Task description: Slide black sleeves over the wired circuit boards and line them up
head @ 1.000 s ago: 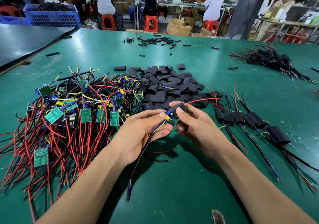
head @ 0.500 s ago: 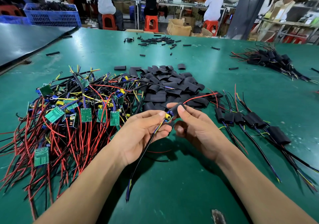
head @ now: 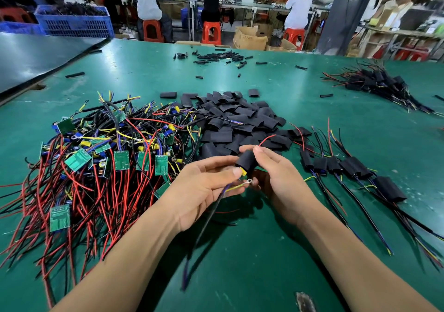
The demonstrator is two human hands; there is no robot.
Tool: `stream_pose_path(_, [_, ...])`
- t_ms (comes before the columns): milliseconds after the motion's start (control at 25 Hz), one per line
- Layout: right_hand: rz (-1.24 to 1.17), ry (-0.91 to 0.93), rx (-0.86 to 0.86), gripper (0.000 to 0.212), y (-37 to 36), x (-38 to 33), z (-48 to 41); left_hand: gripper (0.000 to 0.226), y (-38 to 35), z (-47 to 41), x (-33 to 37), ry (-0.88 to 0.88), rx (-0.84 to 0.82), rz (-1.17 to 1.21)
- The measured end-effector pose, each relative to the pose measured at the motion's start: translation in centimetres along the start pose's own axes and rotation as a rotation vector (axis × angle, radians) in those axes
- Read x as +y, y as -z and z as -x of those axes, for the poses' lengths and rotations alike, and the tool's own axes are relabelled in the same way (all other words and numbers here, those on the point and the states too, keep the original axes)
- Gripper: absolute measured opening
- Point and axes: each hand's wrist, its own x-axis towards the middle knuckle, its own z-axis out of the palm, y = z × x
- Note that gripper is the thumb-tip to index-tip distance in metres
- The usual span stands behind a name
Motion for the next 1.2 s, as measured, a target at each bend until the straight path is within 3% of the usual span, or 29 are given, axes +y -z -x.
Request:
stream_pose_path(120, [0.026,0.011,0.065,0.032,-0.11,0.0,0.19,0.042,-0.02,-0.11,-0.34,-0.027,-0.001,-0.03])
stream_pose_path(240, [0.25,0.081,0.106,0.043,-0.3,0.15,0.5,0.03,0.19,-0.22,-0.42,-0.059,0.069,-0.077])
stream_pose_path(440, [0.499,0.199,0.032,0.039,-0.51,0.44,0.92,0.018,0.47,-0.16,-0.39,-0.106,0.114,-0.155])
stream_pose_path(720, [0.414,0.222,-0.042,0.037,-0.13,0.19,0.78,0.008,0.33,-0.17,-0.3,-0.096,0.109,-0.175])
stream_pose_path(800, [0.466,0.268,-0.003,0.03,0.06,0.17,0.57,0.004,0.2,-0.16,-0.32,-0.061,0.103,-0.162])
stream_pose_path(920, [0.346,0.275,0.072,0.007,0.01,0.17,0.47,0.017,-0.03,-0.24,-0.63,-0.052,0.119,-0.155])
stream_pose_path(1080, [0.381,0.31,-0.062,0.022,0.12,0.39,0.71,0.03,0.03,-0.27,-0.76,-0.074,0.142,-0.138])
stream_pose_path(1200, [0.378,0.319,-0.145,0.022,0.3,0.2,0.79,0.023,0.29,-0.23,-0.65,-0.079,0.151,-0.171])
